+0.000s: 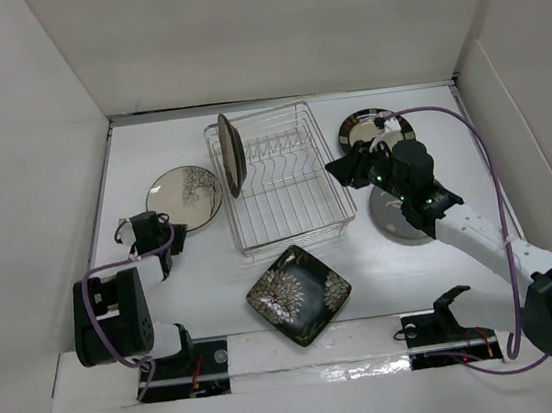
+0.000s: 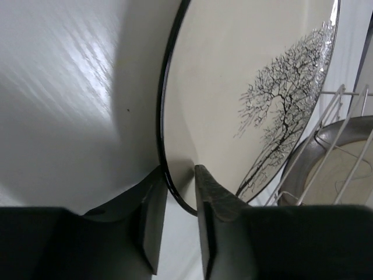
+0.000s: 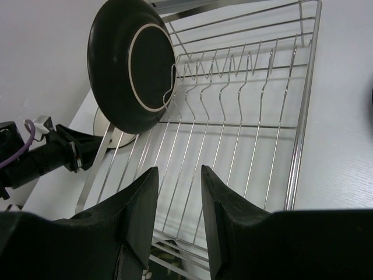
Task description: Load the plates into the dish rack
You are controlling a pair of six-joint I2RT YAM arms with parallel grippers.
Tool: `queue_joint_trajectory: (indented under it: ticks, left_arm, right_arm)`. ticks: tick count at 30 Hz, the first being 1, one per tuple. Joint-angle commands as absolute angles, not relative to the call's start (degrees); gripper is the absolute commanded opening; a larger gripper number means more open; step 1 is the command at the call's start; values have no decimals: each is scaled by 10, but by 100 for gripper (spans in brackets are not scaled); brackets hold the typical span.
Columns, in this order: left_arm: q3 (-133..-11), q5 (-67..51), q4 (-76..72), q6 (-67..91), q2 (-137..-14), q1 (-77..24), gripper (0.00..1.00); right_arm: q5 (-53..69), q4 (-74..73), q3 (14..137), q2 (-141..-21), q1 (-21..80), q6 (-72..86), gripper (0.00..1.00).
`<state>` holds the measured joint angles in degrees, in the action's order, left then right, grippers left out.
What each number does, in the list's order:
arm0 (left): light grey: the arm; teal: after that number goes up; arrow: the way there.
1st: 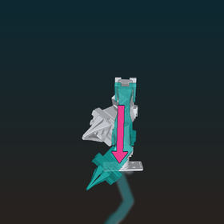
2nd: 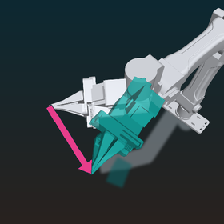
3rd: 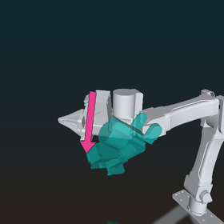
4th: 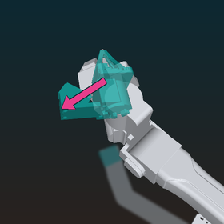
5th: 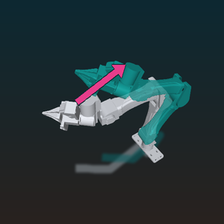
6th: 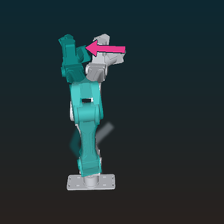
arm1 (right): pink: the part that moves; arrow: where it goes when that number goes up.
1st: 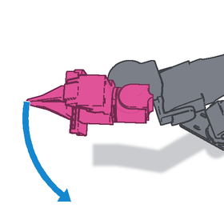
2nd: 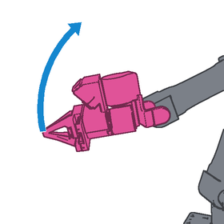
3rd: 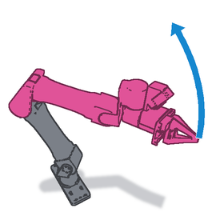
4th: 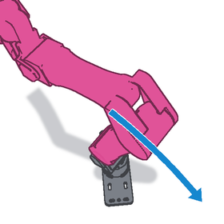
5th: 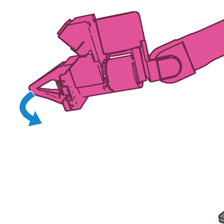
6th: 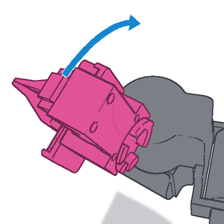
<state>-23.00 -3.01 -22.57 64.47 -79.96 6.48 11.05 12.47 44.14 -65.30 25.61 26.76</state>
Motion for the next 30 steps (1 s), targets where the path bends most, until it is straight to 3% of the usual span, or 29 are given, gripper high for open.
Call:
queue_joint_trajectory:
  ticks: [1, 3, 4, 10, 17, 27, 30]
  left_arm:
    - [-201, 60, -204, 630, -789, 65, 20]
    - [-181, 89, -213, 633, -780, 65, 2]
    - [-171, 95, -232, 641, -773, 65, 0]
    - [-173, 127, -198, 600, -687, 71, 0]
    - [-185, 143, -164, 523, -504, 71, 0]
    - [-269, 120, -90, 440, -406, 76, 0]
    - [-299, 121, -60, 418, -380, 76, 0]
  right_arm:
    - [105, 154, 462, -648, 263, 258, 41]
    - [105, 155, 463, -649, 268, 258, 40]
    - [104, 155, 464, -650, 268, 258, 40]
    - [101, 153, 466, -648, 279, 258, 40]
    - [96, 156, 466, -642, 289, 257, 40]
    - [110, 158, 465, -603, 289, 261, 40]
    - [143, 169, 473, -606, 289, 263, 16]
